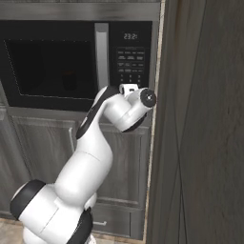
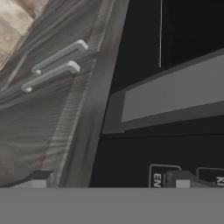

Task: Place the microwavable item in the microwave. Then, close the microwave door and press the start button.

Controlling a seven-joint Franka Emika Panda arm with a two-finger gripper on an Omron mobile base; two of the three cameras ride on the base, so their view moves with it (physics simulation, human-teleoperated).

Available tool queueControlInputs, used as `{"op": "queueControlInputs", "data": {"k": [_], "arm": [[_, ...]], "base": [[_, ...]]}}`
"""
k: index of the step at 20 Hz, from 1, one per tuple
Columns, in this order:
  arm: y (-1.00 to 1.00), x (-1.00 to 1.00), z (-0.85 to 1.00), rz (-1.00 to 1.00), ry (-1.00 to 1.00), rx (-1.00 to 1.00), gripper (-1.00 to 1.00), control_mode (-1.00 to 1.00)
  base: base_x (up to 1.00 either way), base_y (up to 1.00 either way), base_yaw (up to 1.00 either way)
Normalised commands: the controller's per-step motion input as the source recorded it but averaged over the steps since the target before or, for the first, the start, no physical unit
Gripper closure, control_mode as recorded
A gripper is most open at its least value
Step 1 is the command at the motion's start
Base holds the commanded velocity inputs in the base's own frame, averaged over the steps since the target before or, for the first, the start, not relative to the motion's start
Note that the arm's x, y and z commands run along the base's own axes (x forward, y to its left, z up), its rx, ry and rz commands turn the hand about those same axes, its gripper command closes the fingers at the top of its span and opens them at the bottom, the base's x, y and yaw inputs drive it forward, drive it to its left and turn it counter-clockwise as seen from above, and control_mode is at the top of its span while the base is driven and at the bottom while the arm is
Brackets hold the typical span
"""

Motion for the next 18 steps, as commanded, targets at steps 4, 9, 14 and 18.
{"op": "queueControlInputs", "data": {"k": [4, 9, 14, 18], "arm": [[0.00, 0.27, 0.00, 0.00, 0.00, 0.00, -1.00, -1.00], [-0.02, 0.09, -0.09, 0.00, 0.00, 0.00, -1.00, -1.00], [-0.03, 0.01, -0.22, 0.00, 0.01, 0.00, -1.00, -1.00], [0.00, 0.21, -0.26, 0.00, 0.03, 0.00, -1.00, -1.00]], "base": [[0.00, 0.00, 0.00], [0.00, 0.00, 0.00], [0.00, 0.00, 0.00], [0.00, 0.00, 0.00]]}}
